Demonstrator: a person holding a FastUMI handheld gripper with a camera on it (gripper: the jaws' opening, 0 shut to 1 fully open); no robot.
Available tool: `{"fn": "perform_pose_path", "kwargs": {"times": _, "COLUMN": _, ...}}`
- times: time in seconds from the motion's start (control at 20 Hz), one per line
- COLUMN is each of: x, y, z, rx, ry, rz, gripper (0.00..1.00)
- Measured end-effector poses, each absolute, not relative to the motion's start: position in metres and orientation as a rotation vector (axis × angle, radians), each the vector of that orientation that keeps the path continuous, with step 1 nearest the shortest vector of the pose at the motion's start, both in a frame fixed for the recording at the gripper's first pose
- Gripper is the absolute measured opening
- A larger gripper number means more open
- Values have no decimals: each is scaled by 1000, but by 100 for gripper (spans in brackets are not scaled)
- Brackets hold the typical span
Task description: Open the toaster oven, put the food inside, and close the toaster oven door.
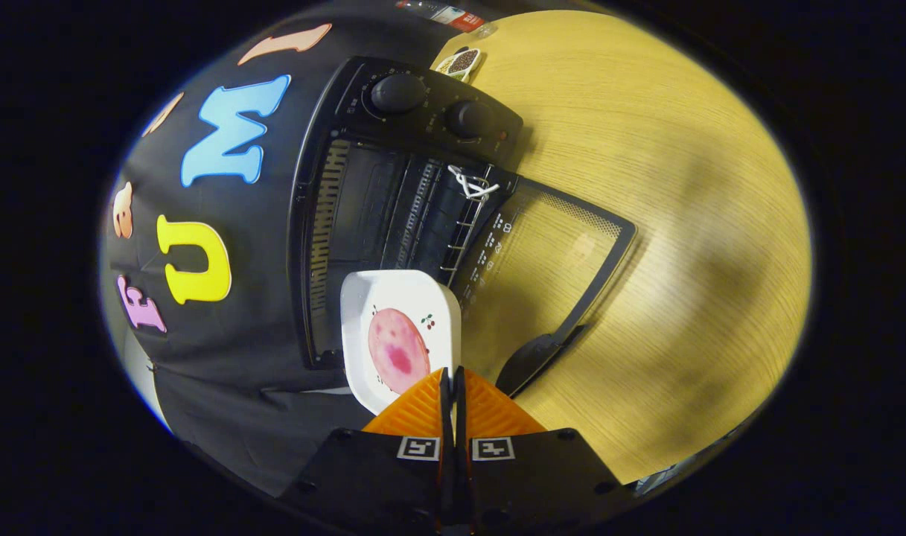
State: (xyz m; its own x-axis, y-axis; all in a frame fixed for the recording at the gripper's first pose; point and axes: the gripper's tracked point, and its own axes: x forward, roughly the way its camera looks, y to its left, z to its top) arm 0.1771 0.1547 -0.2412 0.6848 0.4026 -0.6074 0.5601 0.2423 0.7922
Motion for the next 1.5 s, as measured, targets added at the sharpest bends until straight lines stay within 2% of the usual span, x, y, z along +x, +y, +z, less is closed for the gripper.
{"fn": "perform_pose_path", "kwargs": {"times": 0.65, "x": 250, "y": 147, "z": -253, "rx": 1589, "ry": 679, "rz": -360, "gripper": 2}}
{"fn": "perform_pose_path", "kwargs": {"times": 1.2, "x": 288, "y": 136, "z": -261, "rx": 1625, "ry": 578, "rz": -473, "gripper": 4}}
{"fn": "perform_pose_path", "kwargs": {"times": 1.45, "x": 287, "y": 141, "z": -252, "rx": 1622, "ry": 554, "rz": -424, "gripper": 15}}
{"fn": "perform_pose_path", "kwargs": {"times": 1.5, "x": 283, "y": 142, "z": -246, "rx": 1616, "ry": 543, "rz": -410, "gripper": 31}}
